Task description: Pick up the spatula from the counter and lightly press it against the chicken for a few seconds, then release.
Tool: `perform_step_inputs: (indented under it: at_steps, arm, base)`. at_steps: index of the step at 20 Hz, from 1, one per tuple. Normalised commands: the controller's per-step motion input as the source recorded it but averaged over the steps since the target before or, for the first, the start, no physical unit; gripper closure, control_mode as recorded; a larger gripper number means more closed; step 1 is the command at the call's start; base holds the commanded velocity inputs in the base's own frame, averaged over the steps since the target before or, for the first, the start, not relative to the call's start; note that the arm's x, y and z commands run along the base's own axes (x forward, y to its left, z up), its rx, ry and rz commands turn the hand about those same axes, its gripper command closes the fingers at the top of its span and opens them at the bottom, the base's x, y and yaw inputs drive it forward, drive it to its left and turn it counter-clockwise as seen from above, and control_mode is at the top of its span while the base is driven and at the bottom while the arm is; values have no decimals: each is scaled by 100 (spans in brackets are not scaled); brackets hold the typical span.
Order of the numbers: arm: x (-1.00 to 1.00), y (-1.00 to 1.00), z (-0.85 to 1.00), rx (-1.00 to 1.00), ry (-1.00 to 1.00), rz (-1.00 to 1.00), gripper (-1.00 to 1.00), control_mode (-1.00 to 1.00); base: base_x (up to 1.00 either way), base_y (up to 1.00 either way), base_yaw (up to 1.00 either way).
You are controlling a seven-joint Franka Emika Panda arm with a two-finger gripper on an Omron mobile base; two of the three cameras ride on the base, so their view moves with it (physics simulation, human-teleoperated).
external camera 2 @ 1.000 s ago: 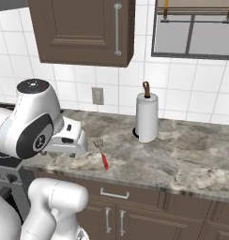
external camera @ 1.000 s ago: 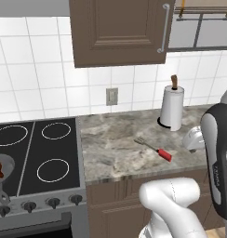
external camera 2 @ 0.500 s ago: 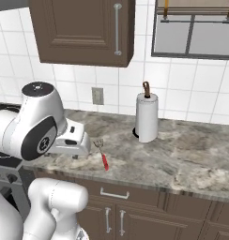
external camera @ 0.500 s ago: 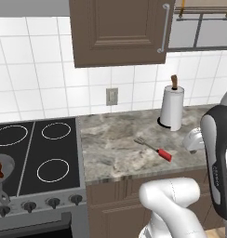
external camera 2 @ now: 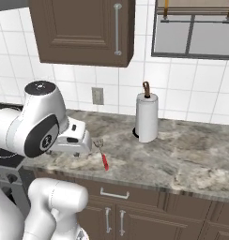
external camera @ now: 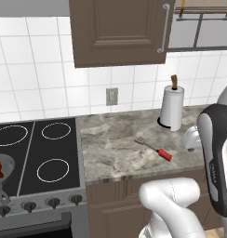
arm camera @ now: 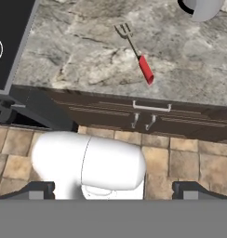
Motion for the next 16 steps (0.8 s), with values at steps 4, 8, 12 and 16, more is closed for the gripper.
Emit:
perform_step_inputs:
  at_steps: [4, 8, 12, 16]
  arm:
    - [16, 0, -4, 0, 0, 0, -100, -100]
    - [27, 0, -14, 0, 0, 0, -100, -100]
    - [29, 0, -22, 0, 1, 0, -100, -100]
    - [20, -1, -25, 0, 0, 1, -100, -100]
  base:
    - [0, 0, 0]
    - [0, 0, 0]
    - [0, 0, 0]
    - [0, 0, 0]
